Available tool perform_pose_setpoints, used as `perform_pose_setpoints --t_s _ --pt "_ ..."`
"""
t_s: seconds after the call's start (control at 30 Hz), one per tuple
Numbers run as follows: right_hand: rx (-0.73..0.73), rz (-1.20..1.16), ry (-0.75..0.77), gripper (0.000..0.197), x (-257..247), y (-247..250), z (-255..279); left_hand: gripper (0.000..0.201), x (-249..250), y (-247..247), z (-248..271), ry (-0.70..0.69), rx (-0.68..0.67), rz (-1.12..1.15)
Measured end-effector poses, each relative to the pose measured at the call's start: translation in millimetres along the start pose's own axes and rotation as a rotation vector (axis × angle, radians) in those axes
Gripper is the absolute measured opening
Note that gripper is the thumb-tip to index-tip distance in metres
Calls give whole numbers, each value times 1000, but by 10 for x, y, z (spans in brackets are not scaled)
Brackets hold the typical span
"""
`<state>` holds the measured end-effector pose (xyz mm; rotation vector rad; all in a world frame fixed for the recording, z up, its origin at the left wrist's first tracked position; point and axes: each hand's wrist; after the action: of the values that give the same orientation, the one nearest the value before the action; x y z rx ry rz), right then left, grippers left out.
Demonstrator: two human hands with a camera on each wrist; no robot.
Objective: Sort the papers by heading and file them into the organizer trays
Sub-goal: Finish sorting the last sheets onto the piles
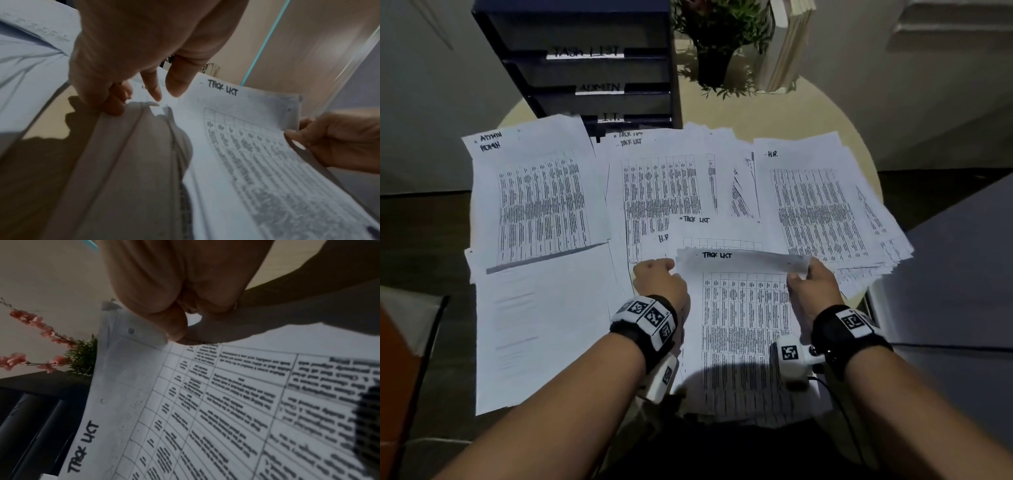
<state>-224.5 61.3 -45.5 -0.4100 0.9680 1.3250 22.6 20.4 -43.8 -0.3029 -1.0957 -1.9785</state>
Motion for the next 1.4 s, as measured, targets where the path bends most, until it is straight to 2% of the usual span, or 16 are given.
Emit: perform_pose_setpoints --t_s 0.17,0.43,0.53,0.63,0.8,0.9,0.97,1.0,1.03,1.07,1.13,1.17,1.23,1.3,1.33,1.4 --pt "-8 -41 17 34 -17 -11 -6 42 98 -39 65 -15 -100 64" --pt "-1 -68 35 38 40 -10 -85 40 142 -84 185 -68 -204 83" --pt "-31 -113 45 42 47 9 -122 35 105 -99 279 -181 -226 248" --pt "-124 -186 92 44 -2 69 -69 38 19 -49 353 -163 -226 516" --pt "-426 -223 130 67 -85 150 0 34 -120 244 425 -139 -359 716" --pt "-543 -192 124 49 -98 117 25 35 -114 374 382 -128 -340 822" --pt "-550 -175 114 40 -116 87 50 35 -31 418 356 -87 -302 1056" --pt "-532 -179 103 38 -110 73 47 29 -6 427 292 -92 -235 1107" --pt "-507 -184 94 38 -108 62 50 28 12 437 217 -108 -152 1031" --pt "-470 -184 79 38 -93 65 38 31 21 445 116 -144 -79 846" --pt "-433 -146 39 38 -84 101 41 35 33 476 -104 -284 22 238" --pt "-448 -108 25 37 -67 133 41 48 43 464 -200 -342 20 -81" --pt "-503 -62 11 33 -35 219 45 83 72 413 -287 -305 -31 -485" --pt "-540 -85 32 33 -1 299 45 101 162 370 -263 -217 -55 -637" --pt "-549 -97 56 32 12 332 44 99 203 359 -259 -179 -55 -656" --pt "-570 -149 107 37 27 386 43 78 232 339 -242 -172 -77 -693"
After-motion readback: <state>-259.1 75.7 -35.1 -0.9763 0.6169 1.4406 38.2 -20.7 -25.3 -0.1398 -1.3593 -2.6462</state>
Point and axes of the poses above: each hand's wrist, its own z-axis away from the middle knuckle, its own y-axis out of the back of the hand, x = y × z, and after that the axes turned 7 degrees about -x, right-handed
